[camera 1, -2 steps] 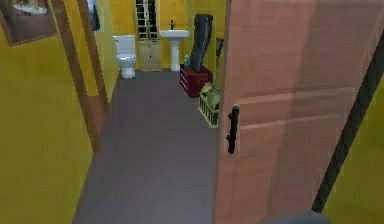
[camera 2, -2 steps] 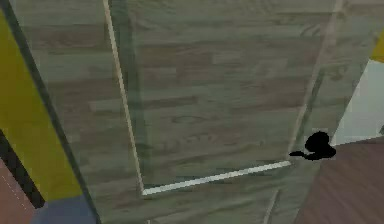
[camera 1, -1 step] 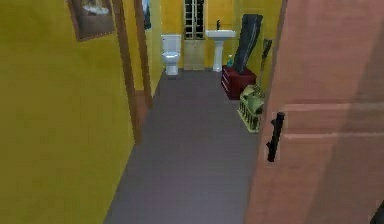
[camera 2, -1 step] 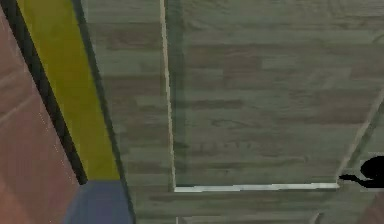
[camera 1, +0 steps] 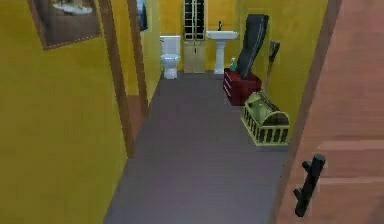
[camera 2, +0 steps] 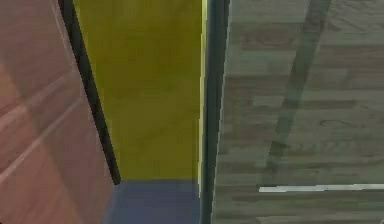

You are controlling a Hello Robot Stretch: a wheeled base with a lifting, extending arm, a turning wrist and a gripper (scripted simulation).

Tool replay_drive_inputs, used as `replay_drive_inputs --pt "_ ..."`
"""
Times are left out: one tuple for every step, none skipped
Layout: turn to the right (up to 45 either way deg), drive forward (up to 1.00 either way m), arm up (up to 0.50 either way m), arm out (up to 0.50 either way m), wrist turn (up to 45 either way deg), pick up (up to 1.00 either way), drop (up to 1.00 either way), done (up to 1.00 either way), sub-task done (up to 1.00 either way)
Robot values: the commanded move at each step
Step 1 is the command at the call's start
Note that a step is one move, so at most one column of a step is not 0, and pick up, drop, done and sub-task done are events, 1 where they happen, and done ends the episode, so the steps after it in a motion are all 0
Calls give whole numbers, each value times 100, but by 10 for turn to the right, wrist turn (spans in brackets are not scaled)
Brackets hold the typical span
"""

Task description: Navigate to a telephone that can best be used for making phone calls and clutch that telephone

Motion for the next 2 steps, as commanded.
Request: replay_drive_inputs --pt "-60 0 0 0 0 0 0 0 0" --pt "0 100 0 0 0 0 0 0 0"
